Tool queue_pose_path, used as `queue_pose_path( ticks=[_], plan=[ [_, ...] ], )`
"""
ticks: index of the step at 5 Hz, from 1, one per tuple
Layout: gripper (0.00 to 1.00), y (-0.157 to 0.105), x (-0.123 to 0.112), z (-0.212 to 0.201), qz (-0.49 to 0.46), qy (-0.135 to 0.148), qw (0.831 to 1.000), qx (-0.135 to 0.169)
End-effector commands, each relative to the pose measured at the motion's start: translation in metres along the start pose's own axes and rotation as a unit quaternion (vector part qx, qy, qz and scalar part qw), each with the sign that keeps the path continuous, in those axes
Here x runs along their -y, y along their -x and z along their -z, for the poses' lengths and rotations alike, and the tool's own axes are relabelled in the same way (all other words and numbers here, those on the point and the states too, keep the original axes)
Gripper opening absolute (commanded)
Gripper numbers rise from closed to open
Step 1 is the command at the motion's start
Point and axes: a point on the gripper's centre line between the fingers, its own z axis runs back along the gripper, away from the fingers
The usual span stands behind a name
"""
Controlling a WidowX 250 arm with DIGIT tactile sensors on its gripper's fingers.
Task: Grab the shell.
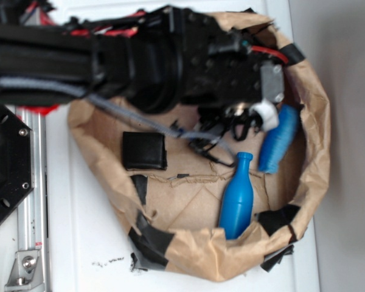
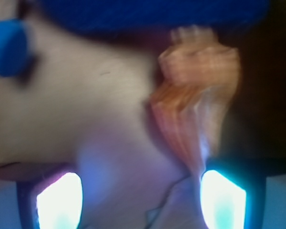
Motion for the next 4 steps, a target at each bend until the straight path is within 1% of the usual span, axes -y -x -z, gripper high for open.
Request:
queue_pose_path(
  ticks=[1,2,3,4],
  plan=[
    [0.0,-0.001,0.001,-0.047,-0.012,0.062,0.998,0.018],
    [0.0,-0.008,0.003,-0.099,-0.033,0.073,0.997,0.017],
    [0.0,-0.013,0.02,-0.15,-0.1,0.041,0.993,0.055],
    [0.0,-0.025,0.037,-0.162,-0.131,0.042,0.989,0.054]
  ],
)
